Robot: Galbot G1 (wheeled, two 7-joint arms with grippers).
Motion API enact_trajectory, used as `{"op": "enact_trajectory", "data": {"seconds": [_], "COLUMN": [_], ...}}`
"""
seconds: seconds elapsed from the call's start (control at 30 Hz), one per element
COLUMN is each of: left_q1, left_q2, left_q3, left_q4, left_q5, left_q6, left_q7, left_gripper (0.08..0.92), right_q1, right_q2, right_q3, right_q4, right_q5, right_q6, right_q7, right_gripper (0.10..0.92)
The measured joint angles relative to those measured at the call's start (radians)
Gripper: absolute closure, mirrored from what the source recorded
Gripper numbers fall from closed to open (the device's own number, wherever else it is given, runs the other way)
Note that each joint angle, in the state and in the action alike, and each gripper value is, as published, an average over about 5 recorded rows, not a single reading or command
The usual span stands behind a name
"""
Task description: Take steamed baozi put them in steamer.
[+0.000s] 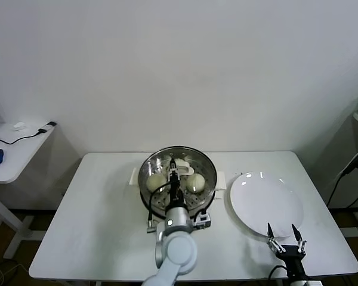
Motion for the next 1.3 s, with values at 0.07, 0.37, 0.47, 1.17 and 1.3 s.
{"op": "enact_trajectory", "data": {"seconds": [0.07, 0.37, 0.47, 1.17, 1.3], "left_q1": [0.006, 0.044, 0.065, 0.280, 0.340], "left_q2": [0.000, 0.000, 0.000, 0.206, 0.252], "left_q3": [0.004, 0.008, -0.002, -0.416, -0.509], "left_q4": [-0.013, -0.114, -0.153, -0.339, -0.314], "left_q5": [-0.005, -0.050, -0.085, -1.194, -1.451], "left_q6": [-0.004, -0.032, -0.049, -0.437, -0.523], "left_q7": [0.005, 0.007, -0.008, -0.218, -0.226], "left_gripper": [0.585, 0.325, 0.242, 0.177, 0.177], "right_q1": [0.000, 0.003, 0.005, 0.004, 0.005], "right_q2": [0.000, 0.009, 0.013, 0.026, 0.025], "right_q3": [0.001, -0.006, -0.010, -0.026, -0.024], "right_q4": [0.001, 0.003, 0.003, 0.021, 0.025], "right_q5": [0.000, -0.012, -0.016, 0.043, 0.045], "right_q6": [-0.002, -0.016, -0.019, 0.101, 0.111], "right_q7": [0.000, -0.002, -0.003, 0.007, 0.009], "right_gripper": [0.203, 0.203, 0.203, 0.203, 0.203]}}
